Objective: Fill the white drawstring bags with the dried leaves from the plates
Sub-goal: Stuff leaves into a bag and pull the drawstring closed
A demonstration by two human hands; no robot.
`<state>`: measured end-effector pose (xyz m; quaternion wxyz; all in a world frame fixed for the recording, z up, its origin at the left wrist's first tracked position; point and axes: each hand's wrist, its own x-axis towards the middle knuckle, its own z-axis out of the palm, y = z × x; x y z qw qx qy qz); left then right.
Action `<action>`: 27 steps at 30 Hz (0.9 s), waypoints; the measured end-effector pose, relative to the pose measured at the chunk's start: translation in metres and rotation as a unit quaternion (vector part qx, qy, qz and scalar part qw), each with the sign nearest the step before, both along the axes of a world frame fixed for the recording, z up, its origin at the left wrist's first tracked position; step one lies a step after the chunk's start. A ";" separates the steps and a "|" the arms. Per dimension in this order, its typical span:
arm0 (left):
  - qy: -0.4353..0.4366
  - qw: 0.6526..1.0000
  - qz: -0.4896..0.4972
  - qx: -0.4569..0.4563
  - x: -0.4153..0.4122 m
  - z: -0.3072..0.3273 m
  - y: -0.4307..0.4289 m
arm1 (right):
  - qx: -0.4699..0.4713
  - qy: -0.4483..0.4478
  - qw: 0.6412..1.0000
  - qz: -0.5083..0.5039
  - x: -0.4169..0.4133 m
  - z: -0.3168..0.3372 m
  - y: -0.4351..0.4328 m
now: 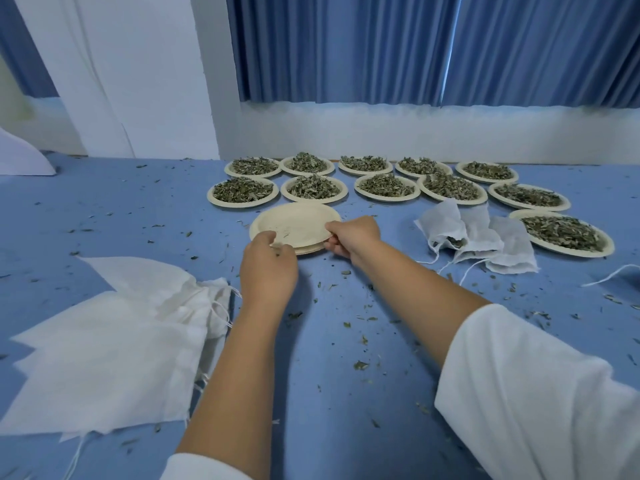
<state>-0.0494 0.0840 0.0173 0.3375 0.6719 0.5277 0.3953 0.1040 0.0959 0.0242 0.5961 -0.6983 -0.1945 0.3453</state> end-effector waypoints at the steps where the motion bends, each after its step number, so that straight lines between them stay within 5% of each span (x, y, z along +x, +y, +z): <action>1: 0.000 1.000 -0.003 -0.003 0.000 0.000 0.000 | -0.012 -0.031 0.999 0.001 -0.001 -0.001 0.002; 6: 0.003 0.999 -0.034 0.004 0.003 -0.001 -0.003 | -0.100 -0.252 0.961 0.049 0.002 -0.001 -0.001; 15: 0.069 0.980 -0.164 0.085 0.023 -0.002 -0.035 | -0.019 -0.277 0.960 0.049 0.031 -0.001 -0.078; 20: 0.060 0.976 -0.194 0.079 0.044 -0.001 -0.059 | 0.061 -0.197 0.969 -0.134 0.090 0.007 -0.137; 27: 0.015 0.976 -0.214 0.035 0.096 -0.002 -0.093 | 0.149 0.122 0.925 -0.327 0.164 0.004 -0.167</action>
